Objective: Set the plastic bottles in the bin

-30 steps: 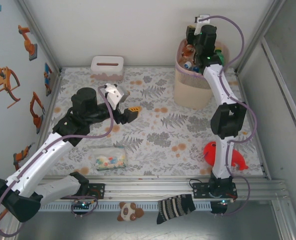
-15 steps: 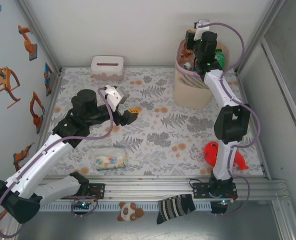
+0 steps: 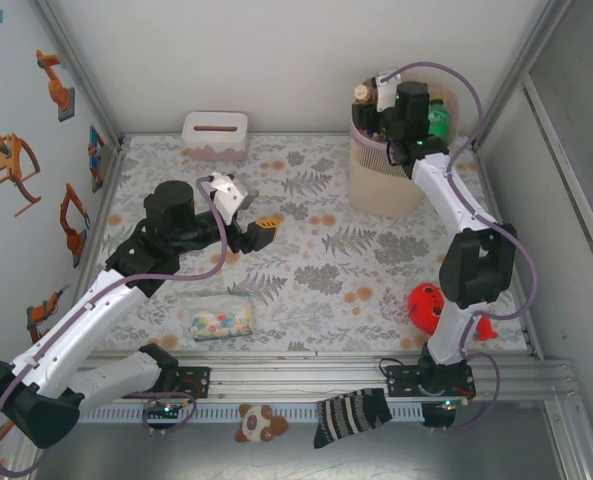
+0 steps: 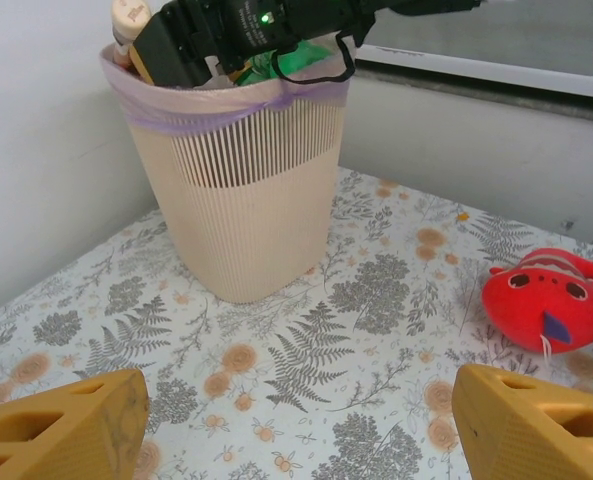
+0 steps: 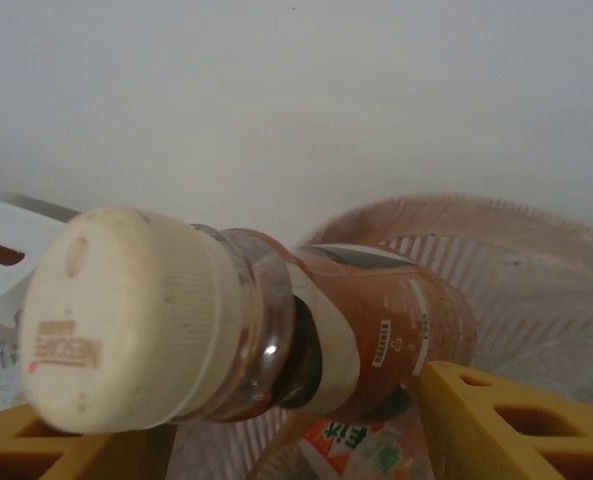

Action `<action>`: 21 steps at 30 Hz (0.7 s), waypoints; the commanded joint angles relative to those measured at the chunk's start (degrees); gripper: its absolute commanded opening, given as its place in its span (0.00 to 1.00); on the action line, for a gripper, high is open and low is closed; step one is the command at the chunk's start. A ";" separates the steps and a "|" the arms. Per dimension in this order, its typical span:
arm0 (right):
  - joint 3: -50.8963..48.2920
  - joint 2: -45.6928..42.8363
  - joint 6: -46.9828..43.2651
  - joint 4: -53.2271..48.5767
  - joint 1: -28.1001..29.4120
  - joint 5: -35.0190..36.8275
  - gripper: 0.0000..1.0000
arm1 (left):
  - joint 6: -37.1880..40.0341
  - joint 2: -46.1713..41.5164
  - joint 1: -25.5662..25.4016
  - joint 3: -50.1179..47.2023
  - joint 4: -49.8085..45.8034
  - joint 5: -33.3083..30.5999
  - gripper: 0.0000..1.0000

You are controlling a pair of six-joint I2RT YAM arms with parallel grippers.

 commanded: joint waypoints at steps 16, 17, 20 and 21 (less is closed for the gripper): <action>19.91 4.84 9.13 -7.35 -0.29 -5.42 0.56 | -0.69 -2.41 -0.30 -0.73 0.70 -1.15 0.79; 21.93 6.22 9.29 -8.25 -0.28 -4.99 0.50 | -0.61 -2.32 -0.32 -0.65 0.79 -1.06 0.79; 27.30 10.35 10.05 -12.05 -0.25 -6.78 0.37 | -0.69 -2.13 -0.32 -0.47 0.68 -0.89 0.79; 28.06 11.07 10.43 -12.92 -0.23 -7.64 0.35 | -0.61 -2.10 -0.32 -0.53 0.63 -0.86 0.79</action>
